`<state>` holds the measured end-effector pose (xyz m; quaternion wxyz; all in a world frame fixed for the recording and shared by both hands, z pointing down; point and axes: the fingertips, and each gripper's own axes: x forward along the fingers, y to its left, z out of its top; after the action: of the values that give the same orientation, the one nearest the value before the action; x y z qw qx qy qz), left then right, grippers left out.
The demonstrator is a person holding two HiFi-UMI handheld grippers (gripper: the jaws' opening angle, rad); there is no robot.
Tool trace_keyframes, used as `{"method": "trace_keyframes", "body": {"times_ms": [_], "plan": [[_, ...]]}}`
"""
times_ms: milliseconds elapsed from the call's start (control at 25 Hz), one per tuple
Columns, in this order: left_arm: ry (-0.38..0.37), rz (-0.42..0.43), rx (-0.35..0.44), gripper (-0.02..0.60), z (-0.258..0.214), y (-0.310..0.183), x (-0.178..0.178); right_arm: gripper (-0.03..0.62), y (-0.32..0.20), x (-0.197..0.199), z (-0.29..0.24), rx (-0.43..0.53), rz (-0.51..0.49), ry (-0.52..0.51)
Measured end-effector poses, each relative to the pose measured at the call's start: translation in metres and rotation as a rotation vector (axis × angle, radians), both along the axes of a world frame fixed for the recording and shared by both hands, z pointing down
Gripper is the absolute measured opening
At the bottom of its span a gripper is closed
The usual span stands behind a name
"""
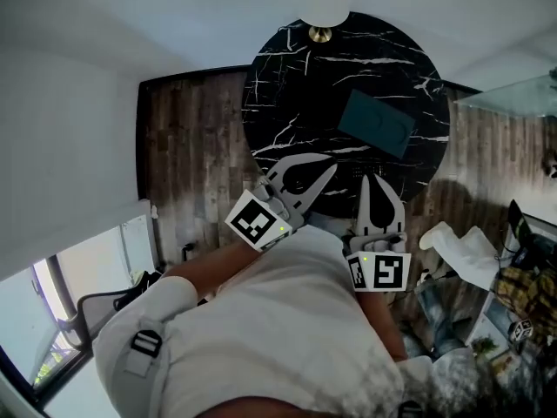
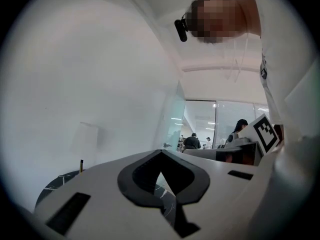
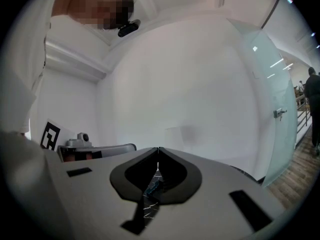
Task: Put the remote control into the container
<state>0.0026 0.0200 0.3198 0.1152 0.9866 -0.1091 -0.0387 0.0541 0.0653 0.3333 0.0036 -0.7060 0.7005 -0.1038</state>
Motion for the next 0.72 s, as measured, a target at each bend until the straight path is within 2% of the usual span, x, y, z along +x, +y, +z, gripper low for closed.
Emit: {"method": "trace_keyframes", "body": {"times_ms": [200,400,560,720], "plan": [[-0.020,0.017,-0.009,0.006,0.003,-0.001,0.024,0.009,0.003,0.029,0.003,-0.014,0.031,0.007],[-0.015,0.031,0.024,0.006,-0.009,0.007,0.044,0.009,0.010,0.055,-0.005,0.010,0.060,0.022],[-0.025,0.041,0.027,0.006,-0.008,0.008,0.055,0.009,0.009,0.063,-0.002,0.017,0.066,0.015],[-0.066,0.105,-0.009,0.006,0.008,0.012,0.061,0.011,0.007,0.070,0.020,-0.037,0.086,-0.066]]}}
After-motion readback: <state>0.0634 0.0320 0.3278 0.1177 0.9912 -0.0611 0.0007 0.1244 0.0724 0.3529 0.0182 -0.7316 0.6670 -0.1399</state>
